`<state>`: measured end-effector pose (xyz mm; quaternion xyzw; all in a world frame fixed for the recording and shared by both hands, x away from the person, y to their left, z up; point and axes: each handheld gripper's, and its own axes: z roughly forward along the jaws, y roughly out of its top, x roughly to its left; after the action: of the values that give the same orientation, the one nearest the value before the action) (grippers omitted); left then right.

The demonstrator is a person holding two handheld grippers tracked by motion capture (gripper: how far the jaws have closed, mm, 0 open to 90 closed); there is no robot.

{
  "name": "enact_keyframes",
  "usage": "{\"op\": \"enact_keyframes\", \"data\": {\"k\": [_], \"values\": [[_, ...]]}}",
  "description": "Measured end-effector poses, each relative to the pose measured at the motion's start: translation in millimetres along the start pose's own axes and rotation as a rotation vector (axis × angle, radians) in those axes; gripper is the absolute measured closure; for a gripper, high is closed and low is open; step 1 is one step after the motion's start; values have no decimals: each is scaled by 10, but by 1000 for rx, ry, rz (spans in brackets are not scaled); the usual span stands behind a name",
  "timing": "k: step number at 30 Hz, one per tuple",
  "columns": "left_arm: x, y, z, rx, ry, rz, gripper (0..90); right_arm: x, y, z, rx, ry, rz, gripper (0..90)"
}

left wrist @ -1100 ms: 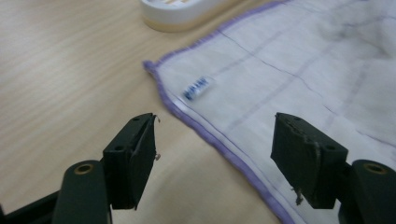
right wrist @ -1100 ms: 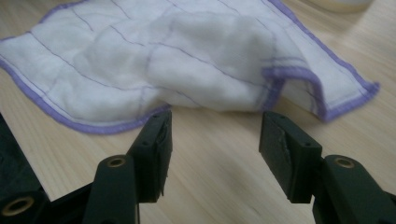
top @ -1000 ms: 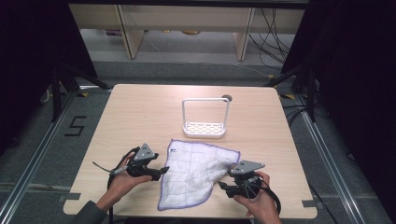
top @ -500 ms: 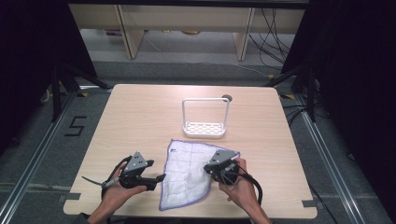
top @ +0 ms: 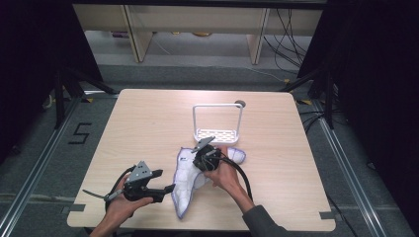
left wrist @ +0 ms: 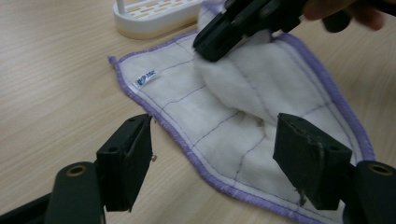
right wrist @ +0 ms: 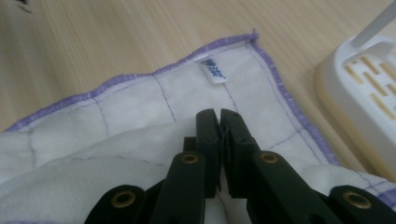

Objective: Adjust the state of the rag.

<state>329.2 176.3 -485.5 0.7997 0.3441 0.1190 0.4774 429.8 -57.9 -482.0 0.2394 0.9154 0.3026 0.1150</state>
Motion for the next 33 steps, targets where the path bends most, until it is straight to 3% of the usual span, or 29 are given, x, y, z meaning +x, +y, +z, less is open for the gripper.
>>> {"op": "enact_keyframes", "data": {"k": [3, 5, 6, 8, 9, 12, 14, 15, 17, 20, 22, 30, 31, 32, 33], "values": [[-20, 1, 9, 8, -3, 16, 273, 10, 26, 41, 8, 10, 48, 754], [-12, 5, 0, -3, -3, 3, 272, 4, 71, -19, -20, 14, 83, 671], [-5, 2, -2, -11, -3, 1, 272, 7, 101, -104, -23, 4, 105, 637], [12, 1, -25, 0, 10, 2, 272, -42, 134, -273, -52, -26, 59, 605], [16, -2, -26, -4, 11, -7, 272, -33, 124, -402, -59, -29, 100, 597], [24, -1, -30, -5, 13, -13, 271, -82, 3, -703, -112, -47, 84, 570], [18, 1, -27, -4, 18, -14, 270, -86, -121, -858, -119, -65, 109, 569], [22, -3, -17, -14, 15, -18, 270, -94, -188, -921, -102, -47, 118, 571], [31, -4, -16, -6, 10, -17, 269, -100, -331, -964, -75, -59, 133, 570], [36, -15, 0, -2, 15, -20, 268, -87, -507, -925, -28, -73, 201, 573], [51, -16, 6, 16, 16, -19, 266, -81, -581, -861, 2, -70, 210, 573], [68, -41, 52, 41, 15, -8, 253, -45, -681, -502, 90, -47, 181, 587], [62, -47, 63, 34, 24, -11, 253, -53, -672, -469, 84, -40, 179, 652], [66, -46, 62, 45, 17, -7, 252, -66, -665, -454, 75, -42, 150, 757], [62, -56, 80, 32, 19, -8, 251, -62, -652, -451, 67, -37, 117, 802]]}}
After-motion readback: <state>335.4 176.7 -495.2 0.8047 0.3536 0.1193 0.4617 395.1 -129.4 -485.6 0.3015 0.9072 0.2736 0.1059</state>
